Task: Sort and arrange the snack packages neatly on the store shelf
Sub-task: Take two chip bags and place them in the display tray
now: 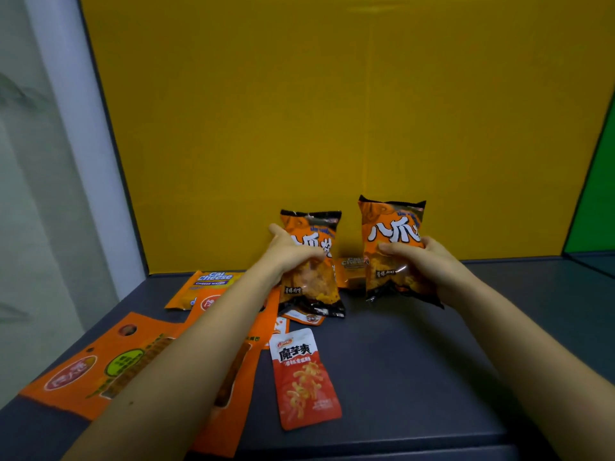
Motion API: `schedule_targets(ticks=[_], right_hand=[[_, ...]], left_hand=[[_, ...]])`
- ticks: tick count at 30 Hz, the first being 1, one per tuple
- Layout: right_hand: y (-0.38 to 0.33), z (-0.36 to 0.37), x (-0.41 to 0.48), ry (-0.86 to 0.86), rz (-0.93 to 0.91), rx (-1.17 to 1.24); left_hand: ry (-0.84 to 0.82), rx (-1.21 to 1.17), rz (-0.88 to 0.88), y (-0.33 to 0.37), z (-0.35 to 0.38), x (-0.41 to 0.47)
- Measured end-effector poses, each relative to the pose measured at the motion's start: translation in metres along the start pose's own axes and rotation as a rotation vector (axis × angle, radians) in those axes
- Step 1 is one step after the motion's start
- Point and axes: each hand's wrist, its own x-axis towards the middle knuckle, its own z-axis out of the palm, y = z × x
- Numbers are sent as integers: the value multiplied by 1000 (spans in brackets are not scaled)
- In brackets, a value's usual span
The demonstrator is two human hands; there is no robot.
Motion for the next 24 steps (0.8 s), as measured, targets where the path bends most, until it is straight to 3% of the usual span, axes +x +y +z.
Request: schedule_targets(ticks=[6,15,24], right_hand=[[0,-23,-23,99,10,110],[10,-114,-75,235,78,96],[27,-281,-150,440,111,76]], left_hand=[[76,-253,176,25,-1,-5],[-304,-286,118,73,93,-47],[-551,-239,159,141,239,-111]])
